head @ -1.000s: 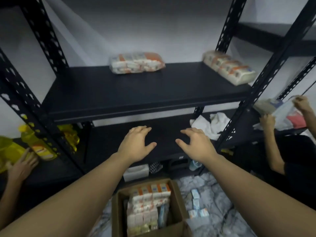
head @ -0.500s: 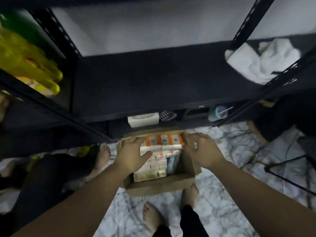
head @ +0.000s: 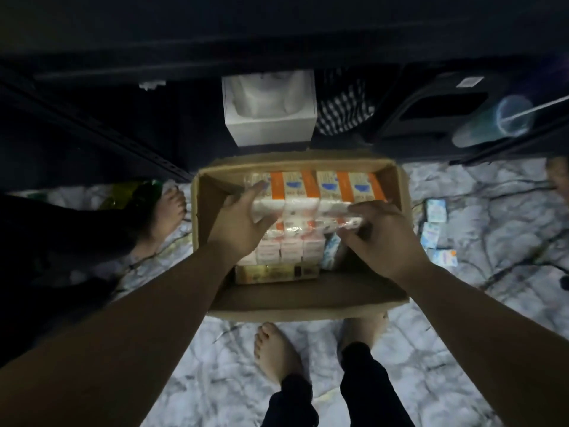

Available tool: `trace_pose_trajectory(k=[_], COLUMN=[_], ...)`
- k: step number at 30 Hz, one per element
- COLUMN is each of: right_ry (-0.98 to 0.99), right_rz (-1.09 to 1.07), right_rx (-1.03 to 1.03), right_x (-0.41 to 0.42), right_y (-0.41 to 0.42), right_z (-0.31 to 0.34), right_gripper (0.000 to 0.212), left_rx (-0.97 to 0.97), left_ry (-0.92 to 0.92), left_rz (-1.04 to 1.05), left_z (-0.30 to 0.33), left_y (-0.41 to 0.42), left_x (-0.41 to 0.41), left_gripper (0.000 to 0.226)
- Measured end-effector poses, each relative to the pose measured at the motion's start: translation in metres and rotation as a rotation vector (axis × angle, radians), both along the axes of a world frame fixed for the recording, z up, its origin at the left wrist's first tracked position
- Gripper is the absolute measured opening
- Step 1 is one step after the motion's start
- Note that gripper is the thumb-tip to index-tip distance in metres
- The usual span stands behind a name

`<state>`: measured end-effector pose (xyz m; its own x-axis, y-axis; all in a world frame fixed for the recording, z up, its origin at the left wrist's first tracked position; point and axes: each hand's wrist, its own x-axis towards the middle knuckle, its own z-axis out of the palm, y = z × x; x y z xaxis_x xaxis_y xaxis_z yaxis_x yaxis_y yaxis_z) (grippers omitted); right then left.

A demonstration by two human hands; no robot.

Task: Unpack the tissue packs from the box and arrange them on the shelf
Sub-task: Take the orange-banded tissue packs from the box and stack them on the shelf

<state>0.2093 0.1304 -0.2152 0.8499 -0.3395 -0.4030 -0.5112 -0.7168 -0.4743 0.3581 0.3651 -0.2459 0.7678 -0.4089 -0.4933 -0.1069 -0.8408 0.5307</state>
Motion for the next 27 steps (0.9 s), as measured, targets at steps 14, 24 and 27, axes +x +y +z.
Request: trace_pose_trajectory(k=[14,24,27], right_ry=[-0.074,-0.002,-0.024], right_rz=[0.137,-0.031,-0.205], right_rx=[0.125,0.626,0.382], right_x=[0.059,0.039,0.017], right_y=[0.008,0.016,0.009], right_z=[0.015,0.024,0.015], right_gripper=[0.105,0.112,0.114], left_rx=[-0.357,-0.407,-0.383], left_ry=[-0.355,-0.035,0.007], left_rz=[-0.025,-0.033,-0.019], left_z=[0.054,0.084,0.057], left_y=[0.014,-0.001,0.001], left_x=[-0.003,0.014,0.011], left_gripper=[0.013,0.034,0.056])
